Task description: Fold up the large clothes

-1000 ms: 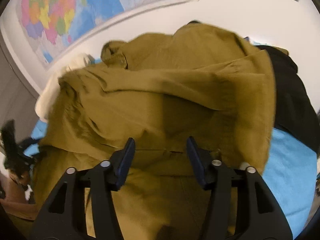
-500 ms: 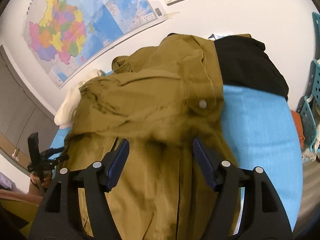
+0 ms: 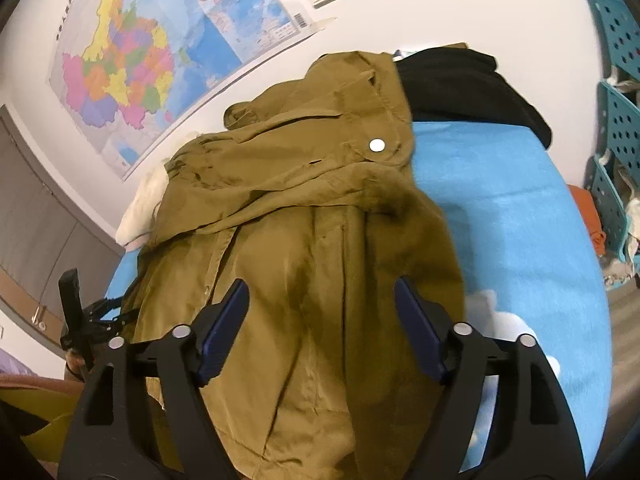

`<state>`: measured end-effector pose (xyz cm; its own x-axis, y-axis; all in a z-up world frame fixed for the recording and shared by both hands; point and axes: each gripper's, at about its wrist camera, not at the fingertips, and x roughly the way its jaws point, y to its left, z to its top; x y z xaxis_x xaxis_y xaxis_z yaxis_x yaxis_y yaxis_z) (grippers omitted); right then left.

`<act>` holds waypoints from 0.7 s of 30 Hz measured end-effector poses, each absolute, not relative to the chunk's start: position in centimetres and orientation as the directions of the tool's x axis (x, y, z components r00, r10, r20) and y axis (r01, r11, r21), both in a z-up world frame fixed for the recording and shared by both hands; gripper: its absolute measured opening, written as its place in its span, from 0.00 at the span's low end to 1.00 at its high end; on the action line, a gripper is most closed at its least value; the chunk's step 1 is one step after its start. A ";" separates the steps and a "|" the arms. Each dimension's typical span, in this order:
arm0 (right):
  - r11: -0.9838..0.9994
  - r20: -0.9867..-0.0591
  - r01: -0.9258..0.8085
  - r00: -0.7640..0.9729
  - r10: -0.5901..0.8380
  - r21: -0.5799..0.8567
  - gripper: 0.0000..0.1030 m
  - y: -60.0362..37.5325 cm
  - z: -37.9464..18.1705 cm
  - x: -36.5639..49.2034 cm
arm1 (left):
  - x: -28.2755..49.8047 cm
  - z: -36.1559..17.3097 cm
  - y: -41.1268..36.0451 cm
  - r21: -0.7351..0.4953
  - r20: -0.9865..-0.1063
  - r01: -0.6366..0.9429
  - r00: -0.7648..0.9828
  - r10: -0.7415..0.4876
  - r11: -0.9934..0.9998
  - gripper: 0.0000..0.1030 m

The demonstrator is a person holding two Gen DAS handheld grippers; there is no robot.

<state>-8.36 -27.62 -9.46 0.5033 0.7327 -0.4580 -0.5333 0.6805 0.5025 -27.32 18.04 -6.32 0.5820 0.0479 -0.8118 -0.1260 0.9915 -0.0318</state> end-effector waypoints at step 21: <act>0.598 -0.445 -0.535 0.399 0.801 0.597 0.86 -30.2 -14.1 -11.7 | -33.5 -6.9 19.3 -0.332 -0.763 -0.052 0.602 -0.235 0.942 0.93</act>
<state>-11.74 -30.19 -14.07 0.3994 0.8014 -0.4453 -0.5347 0.5982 0.5969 -33.48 19.29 -6.91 0.6015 -0.2355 -0.7633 -0.0521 0.9420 -0.3317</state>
